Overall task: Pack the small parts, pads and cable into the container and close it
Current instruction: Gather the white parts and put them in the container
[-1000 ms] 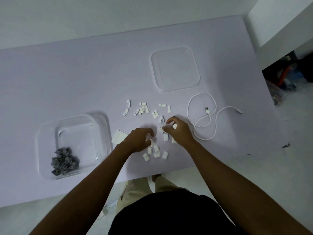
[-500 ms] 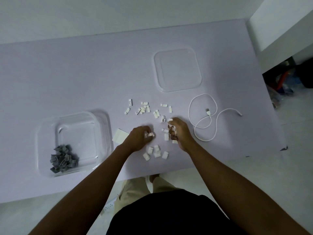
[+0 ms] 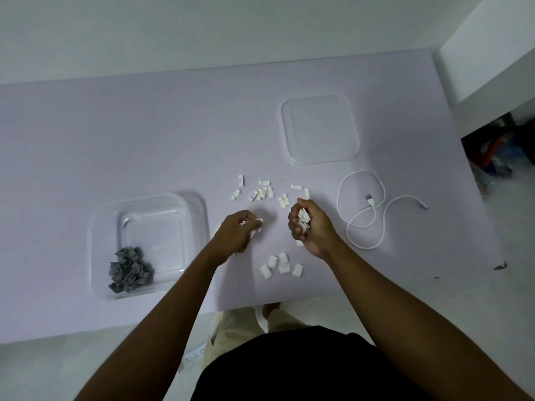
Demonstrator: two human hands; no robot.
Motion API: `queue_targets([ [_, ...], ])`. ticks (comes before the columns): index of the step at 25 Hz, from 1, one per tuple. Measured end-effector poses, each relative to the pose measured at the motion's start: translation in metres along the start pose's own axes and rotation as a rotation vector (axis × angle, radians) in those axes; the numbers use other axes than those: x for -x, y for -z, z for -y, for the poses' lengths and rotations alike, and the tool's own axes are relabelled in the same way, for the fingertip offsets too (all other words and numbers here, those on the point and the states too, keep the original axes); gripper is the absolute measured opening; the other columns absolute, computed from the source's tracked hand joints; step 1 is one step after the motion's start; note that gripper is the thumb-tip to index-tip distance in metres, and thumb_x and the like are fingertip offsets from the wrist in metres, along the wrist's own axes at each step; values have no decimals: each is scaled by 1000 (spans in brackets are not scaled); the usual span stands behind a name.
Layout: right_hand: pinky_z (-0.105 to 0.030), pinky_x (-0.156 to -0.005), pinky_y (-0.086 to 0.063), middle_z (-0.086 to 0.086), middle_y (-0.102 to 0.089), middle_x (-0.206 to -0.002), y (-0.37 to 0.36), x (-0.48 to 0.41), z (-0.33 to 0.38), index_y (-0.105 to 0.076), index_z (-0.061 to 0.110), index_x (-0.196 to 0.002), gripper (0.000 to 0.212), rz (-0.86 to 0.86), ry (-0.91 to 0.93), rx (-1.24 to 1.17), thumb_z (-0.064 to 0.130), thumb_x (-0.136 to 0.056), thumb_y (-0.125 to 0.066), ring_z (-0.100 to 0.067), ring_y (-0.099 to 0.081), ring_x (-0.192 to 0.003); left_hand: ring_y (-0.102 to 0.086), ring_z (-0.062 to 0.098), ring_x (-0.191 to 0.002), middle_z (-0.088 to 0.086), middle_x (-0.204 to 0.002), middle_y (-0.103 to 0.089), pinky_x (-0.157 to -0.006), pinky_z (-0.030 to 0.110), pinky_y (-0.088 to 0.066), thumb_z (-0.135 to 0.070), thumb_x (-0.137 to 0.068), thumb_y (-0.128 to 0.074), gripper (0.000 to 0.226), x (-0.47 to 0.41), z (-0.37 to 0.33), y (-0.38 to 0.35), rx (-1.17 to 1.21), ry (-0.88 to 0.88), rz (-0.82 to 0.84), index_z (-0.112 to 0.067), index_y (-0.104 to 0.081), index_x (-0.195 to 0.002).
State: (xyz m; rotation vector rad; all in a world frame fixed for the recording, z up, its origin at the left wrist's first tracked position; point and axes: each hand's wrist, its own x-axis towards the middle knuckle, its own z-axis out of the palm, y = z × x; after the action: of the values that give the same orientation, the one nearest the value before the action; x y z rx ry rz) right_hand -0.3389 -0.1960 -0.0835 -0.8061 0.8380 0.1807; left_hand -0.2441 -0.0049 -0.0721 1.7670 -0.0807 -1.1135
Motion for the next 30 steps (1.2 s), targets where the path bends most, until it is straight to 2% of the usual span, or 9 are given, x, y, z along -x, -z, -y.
queue_targets([
  [3,-25,-45,-18,-2,-48,-63,-29,1,1,-55,13,-65,33,63,13,-63,30,-93,-50,-14,-41,-48,-25,17,-46,11,-66,-39,-45,21,-21,-22,-92,-61,22,19,-3,27,265,32,-19,-9,-54,-75],
  [7,-24,-42,-22,-2,-49,-63,-72,1,-5,-56,14,-65,32,94,-13,-47,28,-93,-50,-13,-43,-50,-28,12,-45,6,-59,-46,-48,22,-18,-19,-94,-59,22,54,11,75,349,56,-174,-11,-54,-75],
  [11,-25,-42,-21,-2,-48,-63,-131,-5,-19,-55,14,-64,30,124,-39,-24,27,-92,-53,-14,-43,-51,-40,17,-44,10,-58,-50,-42,24,-31,-19,-91,-60,21,72,45,131,52,108,-319,-7,-58,-74],
  [13,-24,-42,-22,-2,-49,-63,-157,-6,-31,-56,14,-63,31,136,-51,-8,27,-91,-54,-14,-43,-51,-52,20,-51,5,-63,-59,-47,27,-39,-23,-90,-62,22,71,66,144,-172,142,-268,-5,-64,-79],
  [16,-24,-42,-24,-2,-49,-64,-190,-9,-44,-57,14,-62,32,128,-65,37,27,-91,-54,-14,-43,-52,-60,20,-71,7,-86,-67,-60,28,-43,-31,-88,-60,22,61,88,153,-417,186,-164,-10,-67,-87],
  [19,-25,-44,-26,-4,-50,-66,-210,-13,-57,-59,13,-66,29,98,-67,95,26,-91,-55,-15,-46,-52,-62,26,-94,8,-105,-69,-74,28,-38,-32,-86,-58,22,53,100,153,-509,163,-137,-14,-66,-97],
  [23,-28,-48,-29,-5,-53,-67,-219,-12,-67,-61,13,-68,28,43,-57,188,26,-92,-56,-16,-48,-56,-60,28,-107,7,-116,-67,-79,26,-35,-37,-86,-62,29,56,109,150,-582,111,-100,-17,-63,-108],
  [27,-30,-50,-37,-7,-55,-67,-233,-8,-73,-63,10,-71,28,14,-38,326,26,-93,-55,-20,-52,-57,-63,23,-105,6,-118,-69,-82,27,-42,-38,-86,-66,41,68,107,167,-630,48,13,-17,-64,-121],
  [30,-31,-52,-42,-10,-56,-68,-247,-5,-73,-63,7,-73,27,9,8,358,24,-93,-56,-22,-55,-58,-70,18,-88,6,-104,-75,-85,33,-54,-27,-92,-61,23,78,90,185,-541,-43,-44,-12,-74,-104],
])
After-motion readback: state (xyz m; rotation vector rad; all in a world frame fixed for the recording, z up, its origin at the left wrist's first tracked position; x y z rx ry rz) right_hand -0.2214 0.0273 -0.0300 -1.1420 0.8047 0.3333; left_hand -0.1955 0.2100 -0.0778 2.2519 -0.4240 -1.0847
